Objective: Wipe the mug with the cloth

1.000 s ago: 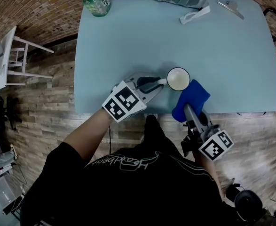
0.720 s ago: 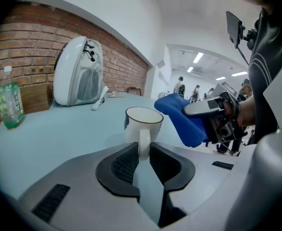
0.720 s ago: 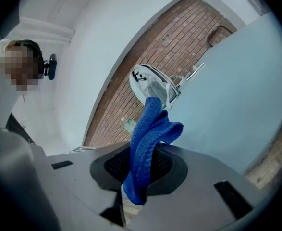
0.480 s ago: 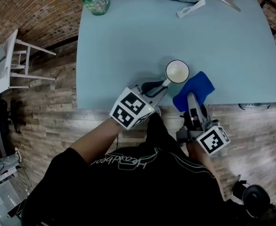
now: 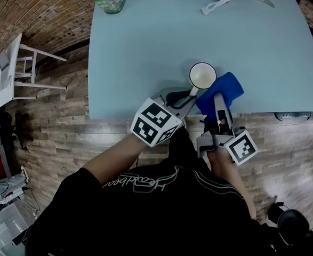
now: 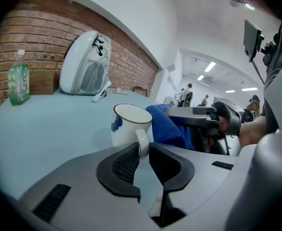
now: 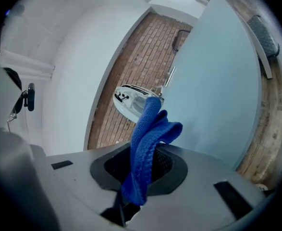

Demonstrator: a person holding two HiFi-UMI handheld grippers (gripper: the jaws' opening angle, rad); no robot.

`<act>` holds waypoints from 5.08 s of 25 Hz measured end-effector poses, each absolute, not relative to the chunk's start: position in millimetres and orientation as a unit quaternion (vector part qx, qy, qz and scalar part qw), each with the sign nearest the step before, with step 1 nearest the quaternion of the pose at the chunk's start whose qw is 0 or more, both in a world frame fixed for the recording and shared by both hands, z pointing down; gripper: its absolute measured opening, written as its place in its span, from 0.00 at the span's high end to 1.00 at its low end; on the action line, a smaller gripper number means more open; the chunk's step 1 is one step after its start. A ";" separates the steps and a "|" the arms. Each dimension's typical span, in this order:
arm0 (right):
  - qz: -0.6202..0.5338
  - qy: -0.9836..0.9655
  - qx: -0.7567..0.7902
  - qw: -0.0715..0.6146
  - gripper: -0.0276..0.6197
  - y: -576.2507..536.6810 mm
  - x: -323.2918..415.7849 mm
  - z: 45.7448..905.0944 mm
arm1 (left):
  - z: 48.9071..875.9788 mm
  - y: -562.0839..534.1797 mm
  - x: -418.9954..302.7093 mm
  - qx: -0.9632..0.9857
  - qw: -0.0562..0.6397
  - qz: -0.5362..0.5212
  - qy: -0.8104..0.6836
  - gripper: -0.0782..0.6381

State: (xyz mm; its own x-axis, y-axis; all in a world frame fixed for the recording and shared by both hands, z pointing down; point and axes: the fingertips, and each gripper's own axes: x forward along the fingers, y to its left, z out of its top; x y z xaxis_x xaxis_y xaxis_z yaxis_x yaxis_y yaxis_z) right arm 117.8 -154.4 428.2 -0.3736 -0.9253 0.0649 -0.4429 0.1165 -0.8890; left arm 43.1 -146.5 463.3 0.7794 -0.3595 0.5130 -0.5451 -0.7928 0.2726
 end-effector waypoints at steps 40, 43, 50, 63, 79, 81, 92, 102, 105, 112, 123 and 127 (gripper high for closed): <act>-0.408 0.801 -0.420 0.123 0.86 -187.0 127.4 412.4 | 470.3 -158.6 9.8 0.910 0.085 0.323 -0.247 0.80; -0.412 0.804 -0.411 0.124 0.86 -191.3 123.7 413.5 | 469.6 -161.2 8.1 0.910 0.075 0.324 -0.249 0.80; -0.421 0.802 -0.412 0.092 0.86 -201.9 118.8 432.5 | 471.0 -162.7 7.8 0.913 0.068 0.318 -0.245 0.80; -0.378 0.813 -0.425 -0.128 0.86 -210.8 107.5 483.1 | 473.3 -171.5 1.6 0.917 0.048 0.320 -0.233 0.80; -0.380 0.861 -0.337 0.044 0.86 -224.5 122.5 408.6 | 472.1 -185.5 -7.3 0.911 -0.013 0.352 -0.214 0.80; -0.374 0.870 -0.319 0.041 0.86 -224.6 118.0 404.5 | 471.4 -188.4 -8.5 0.911 -0.012 0.352 -0.213 0.80; -0.378 0.884 -0.275 0.009 0.86 -229.1 103.1 415.3 | 469.8 -202.3 -8.9 0.914 0.005 0.339 -0.221 0.80; -0.397 0.877 -0.272 -0.026 0.86 -240.8 99.1 437.5 | 471.0 -204.9 -7.9 0.919 0.018 0.321 -0.228 0.80; -0.394 0.873 -0.281 -0.057 0.86 -244.8 96.8 449.1 | 471.4 -205.6 -8.0 0.920 0.021 0.317 -0.229 0.80; -0.359 0.868 -0.301 -0.164 0.86 -246.3 90.7 473.6 | 469.8 -205.9 -8.2 0.921 0.027 0.311 -0.233 0.80; -0.355 0.877 -0.298 -0.128 0.86 -249.4 104.1 460.5 | 469.5 -208.4 -8.4 0.927 0.031 0.298 -0.225 0.80; -0.363 0.886 -0.277 -0.083 0.86 -258.2 115.4 437.9 | 469.0 -212.5 -7.5 0.930 0.027 0.300 -0.210 0.80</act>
State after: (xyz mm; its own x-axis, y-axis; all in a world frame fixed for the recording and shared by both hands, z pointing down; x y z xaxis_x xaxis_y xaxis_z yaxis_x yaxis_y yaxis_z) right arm 115.4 -258.2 437.9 -0.8333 -0.4296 0.3479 -0.5502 0.5830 -0.5978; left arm -7.5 -212.5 469.0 0.7320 -0.3746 0.5691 -0.4068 -0.9103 -0.0759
